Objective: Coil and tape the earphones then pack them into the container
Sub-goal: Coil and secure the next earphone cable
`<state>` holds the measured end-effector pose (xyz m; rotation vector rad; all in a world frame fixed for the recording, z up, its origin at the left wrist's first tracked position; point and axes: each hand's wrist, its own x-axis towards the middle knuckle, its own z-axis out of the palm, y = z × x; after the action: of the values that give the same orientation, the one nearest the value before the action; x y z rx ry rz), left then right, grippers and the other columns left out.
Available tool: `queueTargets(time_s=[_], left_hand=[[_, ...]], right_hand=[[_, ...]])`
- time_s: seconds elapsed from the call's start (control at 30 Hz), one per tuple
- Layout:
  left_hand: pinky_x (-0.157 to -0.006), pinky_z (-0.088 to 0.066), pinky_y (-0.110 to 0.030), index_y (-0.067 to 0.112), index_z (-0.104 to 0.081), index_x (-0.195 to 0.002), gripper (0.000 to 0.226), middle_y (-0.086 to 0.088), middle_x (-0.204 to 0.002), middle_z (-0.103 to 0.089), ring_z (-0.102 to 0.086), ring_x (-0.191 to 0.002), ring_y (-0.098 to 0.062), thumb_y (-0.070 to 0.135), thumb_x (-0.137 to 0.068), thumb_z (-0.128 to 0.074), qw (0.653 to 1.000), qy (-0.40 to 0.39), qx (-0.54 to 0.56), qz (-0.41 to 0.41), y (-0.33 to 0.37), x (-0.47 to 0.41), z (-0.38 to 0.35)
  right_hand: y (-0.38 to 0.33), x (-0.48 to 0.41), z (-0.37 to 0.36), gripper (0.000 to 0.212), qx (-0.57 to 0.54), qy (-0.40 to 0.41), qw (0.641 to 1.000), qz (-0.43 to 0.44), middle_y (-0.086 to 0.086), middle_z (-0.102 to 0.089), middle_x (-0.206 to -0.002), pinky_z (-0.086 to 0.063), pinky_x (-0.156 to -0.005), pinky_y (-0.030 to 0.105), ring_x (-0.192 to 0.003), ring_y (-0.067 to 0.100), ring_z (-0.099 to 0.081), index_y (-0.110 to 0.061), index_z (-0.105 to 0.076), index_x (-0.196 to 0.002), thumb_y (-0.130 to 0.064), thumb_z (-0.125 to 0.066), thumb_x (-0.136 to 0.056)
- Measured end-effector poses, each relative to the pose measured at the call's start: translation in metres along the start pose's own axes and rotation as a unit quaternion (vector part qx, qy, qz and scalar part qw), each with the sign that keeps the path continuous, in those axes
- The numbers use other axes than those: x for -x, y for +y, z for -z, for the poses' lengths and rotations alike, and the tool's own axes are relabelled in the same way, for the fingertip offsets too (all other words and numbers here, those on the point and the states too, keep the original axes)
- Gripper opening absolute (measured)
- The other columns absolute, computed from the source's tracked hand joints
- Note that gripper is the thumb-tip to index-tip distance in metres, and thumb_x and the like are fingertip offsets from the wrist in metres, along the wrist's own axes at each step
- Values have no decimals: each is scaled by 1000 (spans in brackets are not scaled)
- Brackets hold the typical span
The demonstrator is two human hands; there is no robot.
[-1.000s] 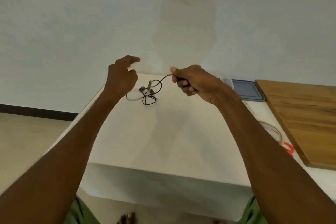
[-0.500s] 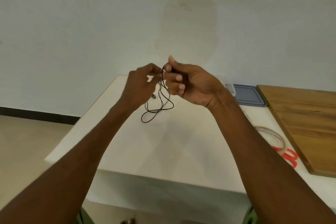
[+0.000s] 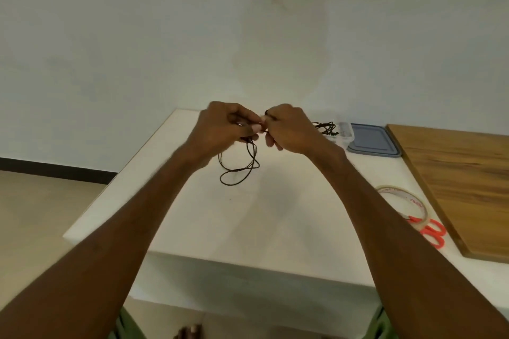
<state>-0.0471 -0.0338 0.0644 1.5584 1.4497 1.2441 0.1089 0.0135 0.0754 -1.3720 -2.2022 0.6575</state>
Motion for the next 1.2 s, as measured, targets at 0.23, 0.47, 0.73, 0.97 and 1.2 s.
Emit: queueTargets(time_s=[0.23,0.47,0.73,0.97,1.2], left_hand=[[-77,-58,-31,1,-71,-103,20,-14,-93,-76,-75,-82,-25,-1,-83,-73,991,111,71,15,-4,-6,23],[-73,-57,-19,-3,-61,-116,25,-13,-107,-69,-67,-77,-15,-9,-93,-54,876,100,455,123,-5,-13,40],[-44,-39,-8,1,-64,-112,33,-6,-96,-76,-51,-53,-5,-14,-92,-43,886,-4,430,173,4,-10,37],[-65,-48,-19,14,-73,-95,15,-1,-93,-76,-68,-73,-11,26,-86,-72,946,264,-173,78,-19,-13,60],[-87,-48,-36,20,-67,-115,55,3,-108,-72,-63,-108,-18,61,-98,-34,935,40,-352,-35,-14,-8,10]], right_hand=[[-1,5,19,28,-78,-61,995,5,-4,-57,-56,-38,-49,13,-45,4,-47,-4,-74,-84,-24,-58,-97],[11,-5,13,22,-13,79,997,23,6,-72,-69,-52,-58,19,-47,-1,-59,-1,-70,-73,-19,-71,-87],[22,-6,4,29,114,310,944,-17,10,-66,-69,-52,-63,39,-64,28,-64,-3,-52,-63,-8,-59,-91],[26,-5,6,23,118,398,905,-90,8,-69,-80,-53,-73,37,-79,25,-67,-10,-55,-71,-9,-56,-94],[-7,-3,-10,20,-297,57,952,-39,7,-65,-64,-41,-45,25,-47,16,-55,1,-69,-82,-17,-65,-90]])
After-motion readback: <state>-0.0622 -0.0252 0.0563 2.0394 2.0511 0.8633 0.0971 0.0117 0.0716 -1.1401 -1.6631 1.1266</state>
